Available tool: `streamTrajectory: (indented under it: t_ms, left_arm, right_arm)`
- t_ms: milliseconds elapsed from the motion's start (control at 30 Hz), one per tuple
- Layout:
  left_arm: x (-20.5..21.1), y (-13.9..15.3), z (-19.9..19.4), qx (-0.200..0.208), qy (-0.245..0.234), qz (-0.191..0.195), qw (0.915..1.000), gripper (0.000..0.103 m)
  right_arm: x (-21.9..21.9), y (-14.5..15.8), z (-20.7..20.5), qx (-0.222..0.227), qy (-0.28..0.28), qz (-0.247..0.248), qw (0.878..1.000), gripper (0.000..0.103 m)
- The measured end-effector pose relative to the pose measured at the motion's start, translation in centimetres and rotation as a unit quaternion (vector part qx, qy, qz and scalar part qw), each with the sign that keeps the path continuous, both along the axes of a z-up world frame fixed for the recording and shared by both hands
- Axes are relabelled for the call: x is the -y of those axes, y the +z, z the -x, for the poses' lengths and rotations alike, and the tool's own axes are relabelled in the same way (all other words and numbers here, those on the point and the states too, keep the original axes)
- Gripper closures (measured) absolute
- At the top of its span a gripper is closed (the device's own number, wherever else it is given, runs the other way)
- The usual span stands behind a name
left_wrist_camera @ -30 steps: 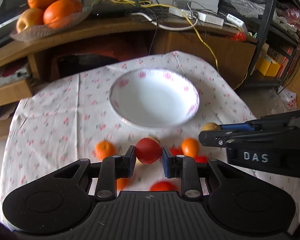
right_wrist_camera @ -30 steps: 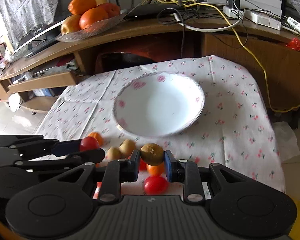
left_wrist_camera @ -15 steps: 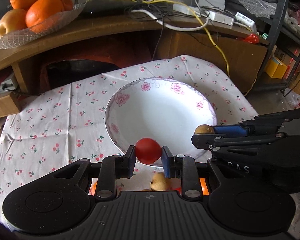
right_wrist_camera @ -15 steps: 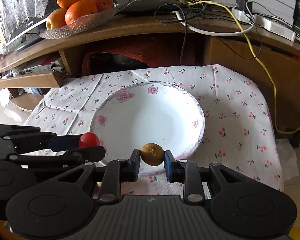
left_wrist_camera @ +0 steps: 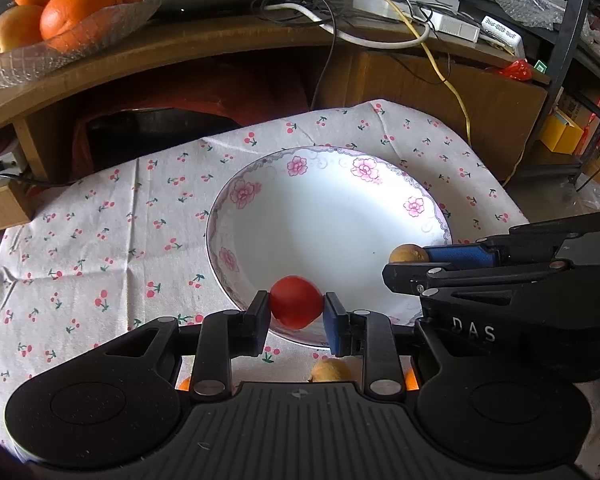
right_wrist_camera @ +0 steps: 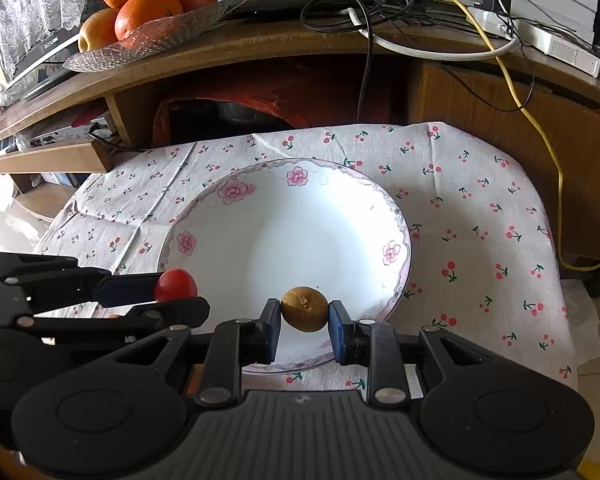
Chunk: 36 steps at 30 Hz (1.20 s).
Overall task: Organize fruits
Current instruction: 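Carry both fruits over the white bowl and open both tools to drop them, then withdraw both tools from the bowl toward the remaining fruit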
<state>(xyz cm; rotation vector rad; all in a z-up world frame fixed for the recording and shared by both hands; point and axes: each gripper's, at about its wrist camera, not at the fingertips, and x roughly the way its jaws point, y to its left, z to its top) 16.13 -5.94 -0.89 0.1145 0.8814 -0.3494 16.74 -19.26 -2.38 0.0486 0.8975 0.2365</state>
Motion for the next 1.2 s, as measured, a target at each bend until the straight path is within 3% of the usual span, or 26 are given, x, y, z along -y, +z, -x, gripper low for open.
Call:
streamTrajectory:
  t_ms: [600,1200]
  left_arm:
    - [-0.3,0.5,0.1,0.008,0.008,0.006,0.9999,0.055]
    - [-1.0,1.5,2.5,0.016,0.004,-0.002,0.9999,0.050]
  right_arm:
    - [0.5,0.5,0.2,0.010,-0.009,-0.015,1.000,0.072]
    - [0.2,1.8,2.1,0.016,0.001,-0.021,1.000,0.072]
